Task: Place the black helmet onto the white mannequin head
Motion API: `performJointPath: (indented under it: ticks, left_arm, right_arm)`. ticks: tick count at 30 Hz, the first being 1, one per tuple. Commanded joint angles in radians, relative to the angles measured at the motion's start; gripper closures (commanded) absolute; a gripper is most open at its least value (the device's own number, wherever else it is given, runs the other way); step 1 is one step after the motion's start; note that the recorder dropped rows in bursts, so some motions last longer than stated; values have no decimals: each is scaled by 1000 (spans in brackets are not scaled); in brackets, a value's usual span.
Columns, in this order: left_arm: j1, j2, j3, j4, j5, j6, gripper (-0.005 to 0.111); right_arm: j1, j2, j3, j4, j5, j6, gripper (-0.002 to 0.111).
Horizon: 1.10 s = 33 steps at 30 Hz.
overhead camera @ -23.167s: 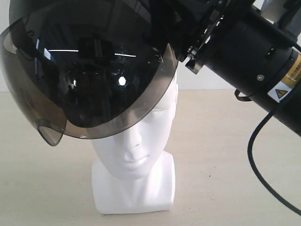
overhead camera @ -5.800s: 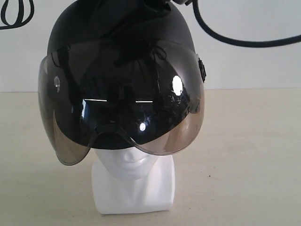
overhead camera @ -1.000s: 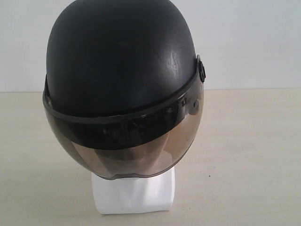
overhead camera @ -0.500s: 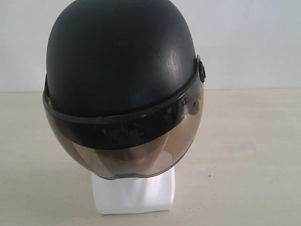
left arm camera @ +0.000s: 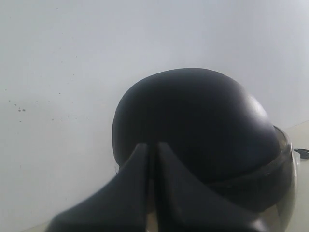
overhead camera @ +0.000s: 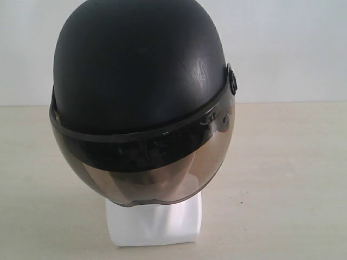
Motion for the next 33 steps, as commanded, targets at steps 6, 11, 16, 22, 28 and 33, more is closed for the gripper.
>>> performJointPath:
  ticks: [6,11,16,22,28,33]
  left_arm:
    - [3,-3,7,-8,10,6,102]
    - [3,-3,7,-8,10,6,102]
    - [3,-3,7,-8,10,6,102]
    - [3,-3,7,-8,10,6,102]
    - [3,-3,7,-8,10,6,102]
    - [3,-3,7,-8,10,6,102]
  right_arm:
    - [-6,-50,84,-1,84,55,108]
    - [33,-50,84,6,84,-9,108]
    - [75,-50,84,59,84,-100,108]
    - [75,-50,84,122,82,-186,108]
    - [75,-50,84,183,82,-191,108]
    - [75,-50,84,257,82,-251,108]
